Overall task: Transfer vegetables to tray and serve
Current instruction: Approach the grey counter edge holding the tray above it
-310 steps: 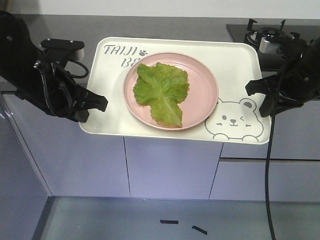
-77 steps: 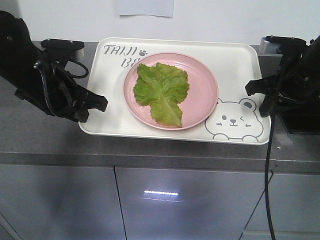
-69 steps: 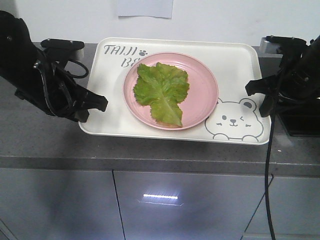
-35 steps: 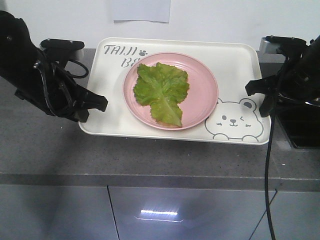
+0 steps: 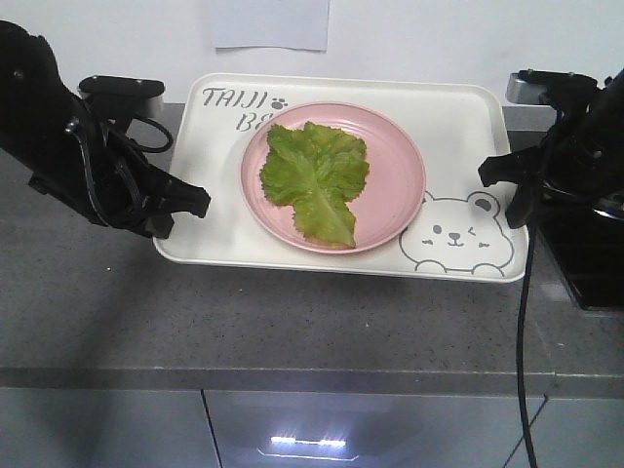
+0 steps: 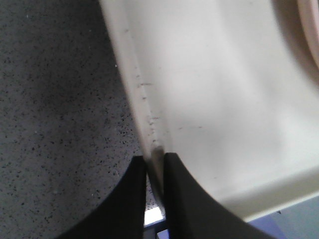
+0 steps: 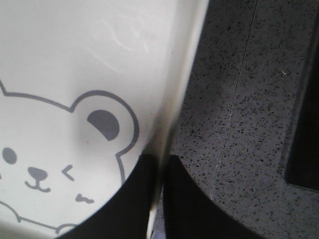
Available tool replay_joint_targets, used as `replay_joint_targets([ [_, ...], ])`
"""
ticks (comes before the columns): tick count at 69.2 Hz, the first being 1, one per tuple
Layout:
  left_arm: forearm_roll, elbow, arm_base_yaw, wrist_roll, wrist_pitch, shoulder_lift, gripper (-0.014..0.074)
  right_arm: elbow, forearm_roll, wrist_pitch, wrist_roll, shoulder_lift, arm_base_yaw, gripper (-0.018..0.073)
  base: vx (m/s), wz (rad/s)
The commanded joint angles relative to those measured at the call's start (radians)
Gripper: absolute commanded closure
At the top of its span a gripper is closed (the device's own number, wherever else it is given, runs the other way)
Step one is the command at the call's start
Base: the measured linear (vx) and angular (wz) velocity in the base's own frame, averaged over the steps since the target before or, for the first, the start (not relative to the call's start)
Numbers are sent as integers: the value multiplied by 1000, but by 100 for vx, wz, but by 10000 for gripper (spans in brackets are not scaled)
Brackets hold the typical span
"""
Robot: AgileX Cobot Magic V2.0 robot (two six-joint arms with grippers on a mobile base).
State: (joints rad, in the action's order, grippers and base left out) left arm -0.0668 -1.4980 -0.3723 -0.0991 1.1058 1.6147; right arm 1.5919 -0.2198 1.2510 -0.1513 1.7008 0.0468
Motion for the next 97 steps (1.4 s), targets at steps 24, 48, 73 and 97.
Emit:
replay_joint_targets([
  [24,-88,-33,-14,27,-90,-49,603,27,-89,-17,-29,-51,11,565,6,1],
  [48,-88,-33,-14,27,-90,-49,603,27,-89,-17,-29,-51,11,565,5,3],
  [73,-88,-33,-14,27,-90,-49,603,27,-89,-17,-29,-51,11,565,5,0],
  [97,-88,-33,-14,27,-90,-49,603,27,-89,-17,-29,-51,11,565,5,1],
])
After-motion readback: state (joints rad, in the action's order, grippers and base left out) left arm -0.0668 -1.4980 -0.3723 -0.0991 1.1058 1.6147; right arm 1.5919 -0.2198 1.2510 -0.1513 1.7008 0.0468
